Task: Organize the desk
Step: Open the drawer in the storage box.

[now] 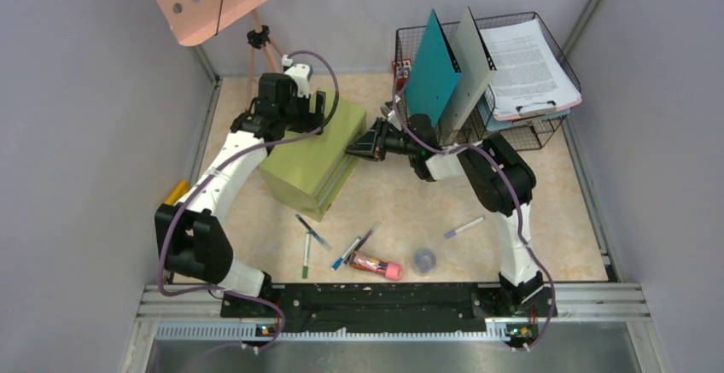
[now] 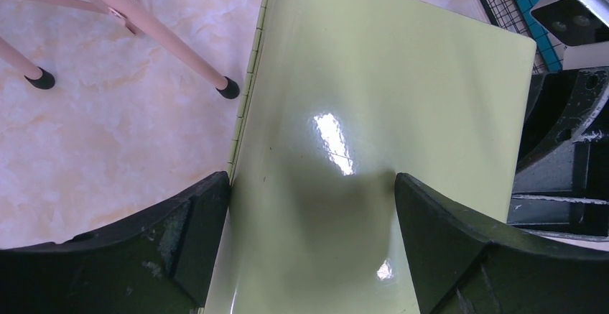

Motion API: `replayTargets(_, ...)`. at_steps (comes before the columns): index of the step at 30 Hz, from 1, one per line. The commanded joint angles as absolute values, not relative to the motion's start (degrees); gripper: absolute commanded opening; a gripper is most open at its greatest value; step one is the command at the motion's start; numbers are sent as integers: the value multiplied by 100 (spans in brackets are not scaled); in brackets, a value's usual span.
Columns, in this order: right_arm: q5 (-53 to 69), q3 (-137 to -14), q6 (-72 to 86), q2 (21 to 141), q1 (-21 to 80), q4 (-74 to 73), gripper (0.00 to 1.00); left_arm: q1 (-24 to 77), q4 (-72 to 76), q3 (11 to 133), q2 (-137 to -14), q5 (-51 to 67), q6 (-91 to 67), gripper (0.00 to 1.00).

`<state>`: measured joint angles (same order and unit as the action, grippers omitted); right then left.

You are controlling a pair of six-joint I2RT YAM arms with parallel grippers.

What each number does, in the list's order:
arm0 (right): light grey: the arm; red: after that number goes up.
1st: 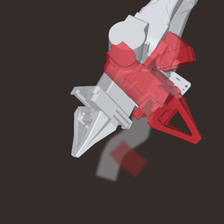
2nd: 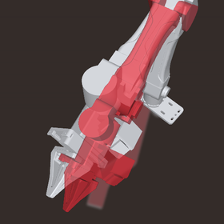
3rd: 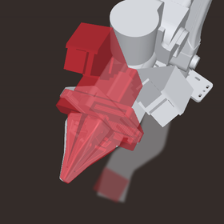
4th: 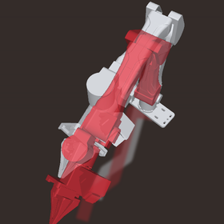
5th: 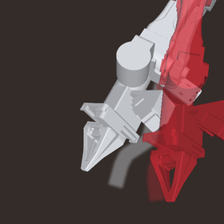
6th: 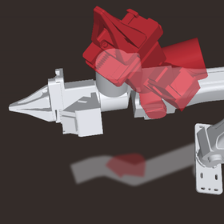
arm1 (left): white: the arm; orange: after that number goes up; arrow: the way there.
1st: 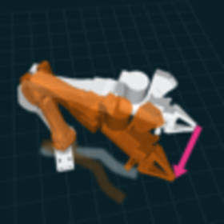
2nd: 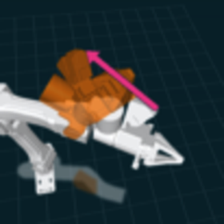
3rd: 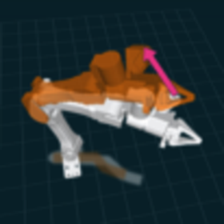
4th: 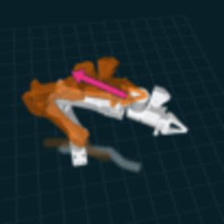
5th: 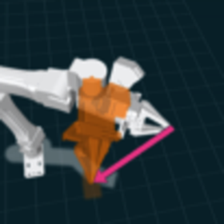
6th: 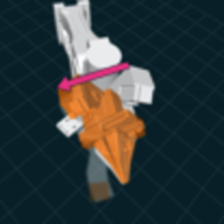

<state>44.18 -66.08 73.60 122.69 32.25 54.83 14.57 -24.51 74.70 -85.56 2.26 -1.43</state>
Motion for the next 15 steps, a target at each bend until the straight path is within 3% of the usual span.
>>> replayTargets(1, 4211, -7026, 7952, 12433, 3490, 6294, 28, 1406, -3766, 7056, -9074, 184, 132, 88)
replayTargets(15, 4079, -7337, 8290, 12831, 3585, 6538, 28, 1406, -3509, 6674, -9143, 703, 52, 88)
